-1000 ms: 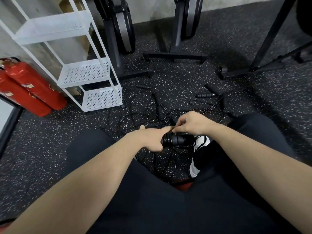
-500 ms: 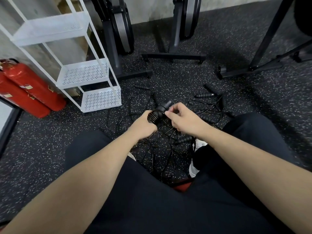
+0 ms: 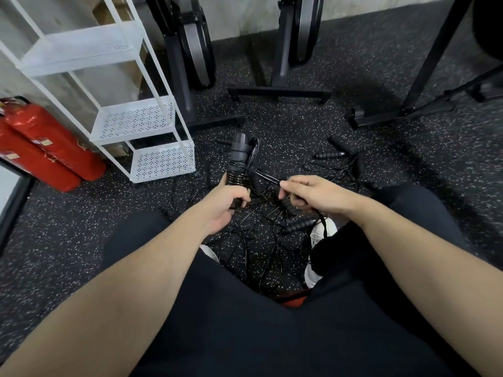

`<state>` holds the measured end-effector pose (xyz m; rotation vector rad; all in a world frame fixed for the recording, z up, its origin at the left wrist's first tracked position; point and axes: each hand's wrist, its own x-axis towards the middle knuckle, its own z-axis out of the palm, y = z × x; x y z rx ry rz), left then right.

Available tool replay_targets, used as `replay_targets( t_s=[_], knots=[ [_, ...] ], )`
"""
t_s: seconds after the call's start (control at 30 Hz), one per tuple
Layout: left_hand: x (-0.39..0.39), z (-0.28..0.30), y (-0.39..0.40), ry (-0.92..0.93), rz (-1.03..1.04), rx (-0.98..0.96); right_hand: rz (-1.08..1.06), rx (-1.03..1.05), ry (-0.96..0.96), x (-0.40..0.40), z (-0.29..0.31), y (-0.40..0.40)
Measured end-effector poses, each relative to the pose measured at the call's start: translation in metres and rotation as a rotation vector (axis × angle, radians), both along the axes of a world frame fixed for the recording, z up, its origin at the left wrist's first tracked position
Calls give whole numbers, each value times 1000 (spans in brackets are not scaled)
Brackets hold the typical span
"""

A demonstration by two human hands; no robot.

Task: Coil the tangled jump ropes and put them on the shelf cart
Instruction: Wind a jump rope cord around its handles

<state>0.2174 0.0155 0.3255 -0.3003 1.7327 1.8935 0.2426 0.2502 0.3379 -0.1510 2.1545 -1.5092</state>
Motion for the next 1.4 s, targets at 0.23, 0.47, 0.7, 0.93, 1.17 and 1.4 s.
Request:
replay_targets(
  t_s=[0.23, 0.47, 0.7, 0.93, 1.17, 1.4],
  knots=[
    [12, 13, -3, -5, -447, 409, 77, -107, -176, -6, 12, 21],
    [9, 17, -12, -51, -716, 427, 149, 88, -151, -8, 13, 26],
    [12, 17, -12, -13, -822, 151, -93, 323, -54, -15, 7, 23],
    [21, 21, 6, 158, -895, -388, -149, 309, -27, -19, -3, 26],
    [23, 13, 17, 307, -1126, -801, -52, 439, 49, -13, 4, 11],
    [21, 0, 15, 318, -1069, -1007, 91, 489, 165, -1, 14, -11]
  ],
)
